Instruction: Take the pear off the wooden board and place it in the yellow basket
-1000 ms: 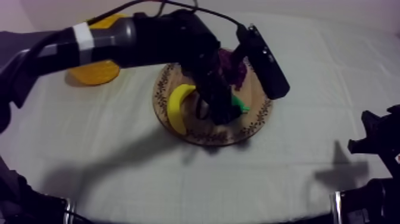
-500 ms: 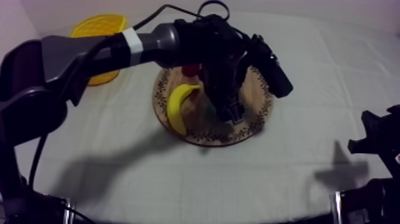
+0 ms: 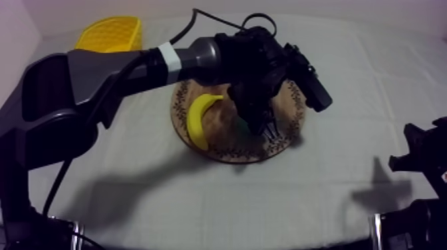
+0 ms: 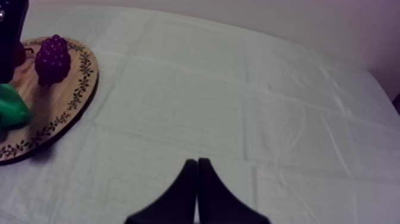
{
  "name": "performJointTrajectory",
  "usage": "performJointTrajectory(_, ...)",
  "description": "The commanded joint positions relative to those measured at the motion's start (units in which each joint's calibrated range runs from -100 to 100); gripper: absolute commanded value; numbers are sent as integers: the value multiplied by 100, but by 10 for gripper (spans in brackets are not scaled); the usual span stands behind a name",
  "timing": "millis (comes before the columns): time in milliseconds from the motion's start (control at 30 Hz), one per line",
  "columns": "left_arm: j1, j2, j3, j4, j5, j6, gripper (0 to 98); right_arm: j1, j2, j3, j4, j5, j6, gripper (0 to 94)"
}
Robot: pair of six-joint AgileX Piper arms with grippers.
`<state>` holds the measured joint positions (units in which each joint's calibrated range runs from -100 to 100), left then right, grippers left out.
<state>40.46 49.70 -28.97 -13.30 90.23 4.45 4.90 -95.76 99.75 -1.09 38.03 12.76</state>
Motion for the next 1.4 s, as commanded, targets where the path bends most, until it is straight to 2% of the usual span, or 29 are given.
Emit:
performJointTrajectory(0, 25, -253, 82, -111, 23, 78, 468, 0, 1, 3, -1, 3, 1, 3)
performJointTrajectory(167, 43, -1133, 422, -498, 104, 220, 463, 0, 1, 3, -1, 3, 1, 3)
performJointTrajectory(333, -238, -2055, 613, -817, 460, 219, 464, 0, 1, 3, -1, 3, 0, 3)
performJointTrajectory(533, -867, -2865, 1008, -1021, 547, 117, 468, 0, 1, 3, -1, 3, 1, 3)
performJointTrajectory(800, -1887, -3185, 1163, -1088, 327, -157, 484, 0, 1, 3, -1, 3, 1, 3)
performJointTrajectory(1000, -2431, -2973, 1167, -1100, 40, -306, 484, 0, 1, 3, -1, 3, 1, 3)
performJointTrajectory(1367, -3228, -2031, 1284, -887, -745, -347, 487, 0, 1, 3, -1, 3, 1, 3)
